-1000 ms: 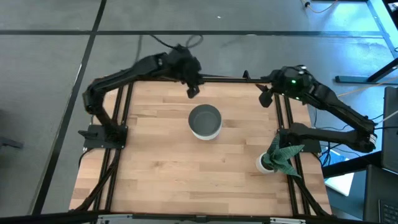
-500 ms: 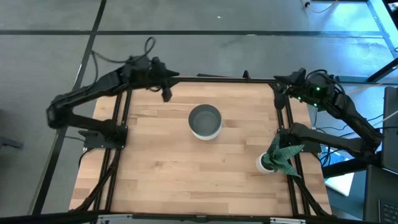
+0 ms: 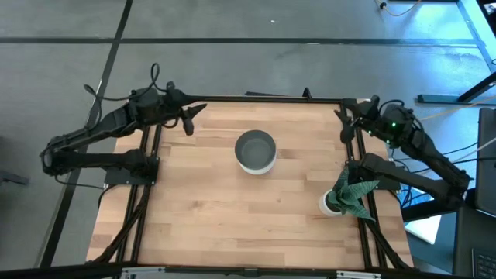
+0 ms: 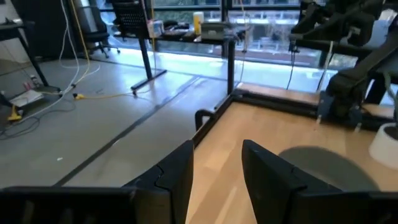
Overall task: Nest bowls inside each other
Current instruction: Return to Home Position
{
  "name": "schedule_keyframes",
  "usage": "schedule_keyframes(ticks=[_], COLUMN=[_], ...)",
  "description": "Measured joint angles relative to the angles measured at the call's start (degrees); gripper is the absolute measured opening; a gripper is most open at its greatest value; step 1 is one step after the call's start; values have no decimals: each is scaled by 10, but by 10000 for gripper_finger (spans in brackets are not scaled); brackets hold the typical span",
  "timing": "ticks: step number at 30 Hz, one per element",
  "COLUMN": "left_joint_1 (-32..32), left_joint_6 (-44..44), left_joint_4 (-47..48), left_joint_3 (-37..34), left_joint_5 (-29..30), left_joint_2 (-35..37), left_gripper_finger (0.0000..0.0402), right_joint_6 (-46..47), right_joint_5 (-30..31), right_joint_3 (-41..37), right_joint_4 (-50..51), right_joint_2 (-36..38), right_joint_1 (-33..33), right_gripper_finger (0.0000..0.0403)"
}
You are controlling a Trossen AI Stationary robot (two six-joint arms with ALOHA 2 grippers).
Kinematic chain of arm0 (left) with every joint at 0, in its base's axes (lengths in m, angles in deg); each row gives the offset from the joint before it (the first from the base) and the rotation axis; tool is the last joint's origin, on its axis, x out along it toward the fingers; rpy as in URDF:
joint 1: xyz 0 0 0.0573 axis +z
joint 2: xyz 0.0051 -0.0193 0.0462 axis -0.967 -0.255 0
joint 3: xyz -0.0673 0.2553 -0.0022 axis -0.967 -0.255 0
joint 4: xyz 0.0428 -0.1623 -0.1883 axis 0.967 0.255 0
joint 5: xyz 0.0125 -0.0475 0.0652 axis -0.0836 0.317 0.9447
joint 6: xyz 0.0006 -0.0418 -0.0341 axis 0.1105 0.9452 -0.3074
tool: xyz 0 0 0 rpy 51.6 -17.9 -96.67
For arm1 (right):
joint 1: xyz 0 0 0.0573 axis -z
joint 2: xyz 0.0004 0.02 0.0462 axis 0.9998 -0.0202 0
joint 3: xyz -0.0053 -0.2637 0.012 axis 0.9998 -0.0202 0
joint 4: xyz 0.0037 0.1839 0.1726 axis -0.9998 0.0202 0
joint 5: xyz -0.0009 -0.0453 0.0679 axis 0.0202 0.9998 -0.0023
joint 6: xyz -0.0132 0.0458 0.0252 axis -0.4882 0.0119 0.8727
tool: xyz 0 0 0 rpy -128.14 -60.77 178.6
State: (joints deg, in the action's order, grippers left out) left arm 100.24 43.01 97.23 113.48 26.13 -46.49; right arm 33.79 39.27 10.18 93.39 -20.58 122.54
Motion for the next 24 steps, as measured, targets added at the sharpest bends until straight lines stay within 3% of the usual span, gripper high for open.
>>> schedule_keyframes(ticks=[6, 9, 15, 24], left_joint_1=[0, 0, 0, 0], left_joint_6=[-3, -3, -4, 11], left_joint_4=[-3, -49, -148, -148], left_joint_3=[-52, -91, -170, -229], left_joint_5=[35, 42, 43, 43], left_joint_2=[32, 52, 95, 163], left_gripper_finger=[130, 130, 130, 130], right_joint_6=[-1, 0, 16, 29], right_joint_5=[0, 0, 15, 15], right_joint_3=[-83, -109, -139, -157], right_joint_4=[-67, -96, -108, -106], right_joint_2=[77, 114, 177, 213], right_joint_1=[0, 0, 0, 0], right_gripper_finger=[193, 193, 193, 193])
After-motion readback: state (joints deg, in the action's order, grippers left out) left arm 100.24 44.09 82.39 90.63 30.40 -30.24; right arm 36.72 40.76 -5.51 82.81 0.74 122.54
